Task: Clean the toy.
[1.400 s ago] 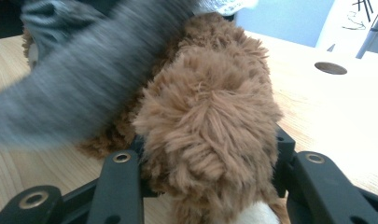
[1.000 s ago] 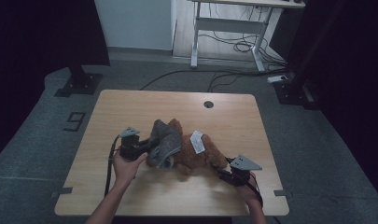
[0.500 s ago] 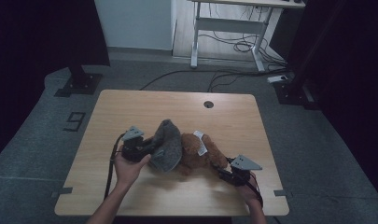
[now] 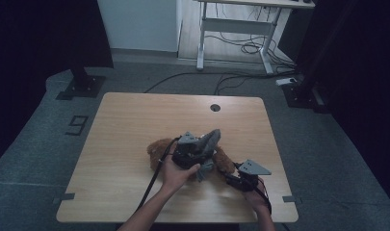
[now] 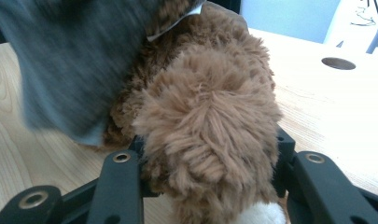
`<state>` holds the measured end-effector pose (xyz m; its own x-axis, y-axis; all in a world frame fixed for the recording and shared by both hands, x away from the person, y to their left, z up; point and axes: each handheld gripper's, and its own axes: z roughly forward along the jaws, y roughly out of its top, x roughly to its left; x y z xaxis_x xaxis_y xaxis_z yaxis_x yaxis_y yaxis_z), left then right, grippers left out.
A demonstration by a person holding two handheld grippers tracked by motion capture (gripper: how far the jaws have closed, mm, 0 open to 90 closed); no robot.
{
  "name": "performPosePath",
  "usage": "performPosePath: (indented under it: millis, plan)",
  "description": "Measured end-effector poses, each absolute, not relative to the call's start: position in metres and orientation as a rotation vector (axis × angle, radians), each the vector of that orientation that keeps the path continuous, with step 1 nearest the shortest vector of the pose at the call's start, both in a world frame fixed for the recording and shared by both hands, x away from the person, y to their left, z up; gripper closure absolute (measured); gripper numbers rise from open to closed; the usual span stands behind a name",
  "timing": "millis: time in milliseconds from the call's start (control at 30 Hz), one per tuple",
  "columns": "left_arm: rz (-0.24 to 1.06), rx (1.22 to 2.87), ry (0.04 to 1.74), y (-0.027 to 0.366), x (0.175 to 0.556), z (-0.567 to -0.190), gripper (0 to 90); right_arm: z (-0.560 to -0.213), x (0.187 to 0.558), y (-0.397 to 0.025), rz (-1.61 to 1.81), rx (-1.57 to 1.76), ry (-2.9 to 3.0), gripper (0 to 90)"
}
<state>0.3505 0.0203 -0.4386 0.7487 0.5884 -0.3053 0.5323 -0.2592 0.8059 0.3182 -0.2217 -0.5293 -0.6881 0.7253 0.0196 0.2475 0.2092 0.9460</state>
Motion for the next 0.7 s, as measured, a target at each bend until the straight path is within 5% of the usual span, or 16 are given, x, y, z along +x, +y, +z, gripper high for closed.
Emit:
performPosePath:
  millis: [333, 700]
  plan:
    - [0.096, 2.012, 0.839, 0.007, 0.346, -0.475, 77.9, -0.530, 0.318, -0.222, 1.478, 0.897, 2.062, 53.4]
    - [0.096, 1.900, 0.943, 0.070, 0.350, -0.461, 77.4, -0.532, 0.319, -0.224, 1.498, 0.883, 2.065, 53.5]
